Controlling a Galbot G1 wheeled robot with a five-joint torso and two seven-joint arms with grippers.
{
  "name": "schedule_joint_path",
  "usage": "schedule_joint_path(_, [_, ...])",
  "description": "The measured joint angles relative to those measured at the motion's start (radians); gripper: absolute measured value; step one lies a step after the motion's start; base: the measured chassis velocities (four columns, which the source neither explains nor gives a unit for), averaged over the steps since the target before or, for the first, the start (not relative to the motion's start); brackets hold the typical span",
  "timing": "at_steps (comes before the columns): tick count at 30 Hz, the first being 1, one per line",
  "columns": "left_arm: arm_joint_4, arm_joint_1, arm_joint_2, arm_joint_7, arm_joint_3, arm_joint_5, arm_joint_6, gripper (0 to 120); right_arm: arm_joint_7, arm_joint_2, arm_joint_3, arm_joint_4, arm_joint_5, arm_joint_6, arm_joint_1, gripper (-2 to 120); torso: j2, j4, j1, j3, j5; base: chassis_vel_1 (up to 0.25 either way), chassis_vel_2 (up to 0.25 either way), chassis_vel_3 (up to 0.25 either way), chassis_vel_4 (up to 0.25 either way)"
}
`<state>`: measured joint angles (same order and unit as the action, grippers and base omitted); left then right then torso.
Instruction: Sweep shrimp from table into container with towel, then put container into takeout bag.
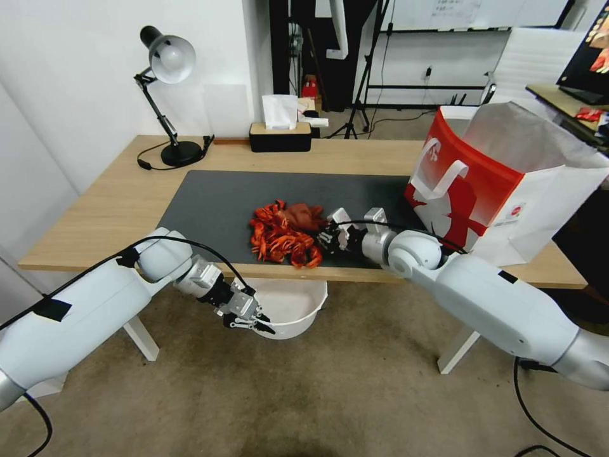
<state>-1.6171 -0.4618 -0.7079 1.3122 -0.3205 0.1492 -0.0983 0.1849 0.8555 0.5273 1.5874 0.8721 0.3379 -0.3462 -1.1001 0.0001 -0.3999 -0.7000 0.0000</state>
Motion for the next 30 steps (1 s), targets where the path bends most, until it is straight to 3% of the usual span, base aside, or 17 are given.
schedule_joint_path(30, [-0.009,-0.008,0.022,0.002,0.018,0.021,-0.005,0,0.007,-0.083,-0.001,0.177,-0.028,0.011,-0.083,8,0.0,0.0,0.0,0.0,0.0001,0.0,0.0,0.0,0.0])
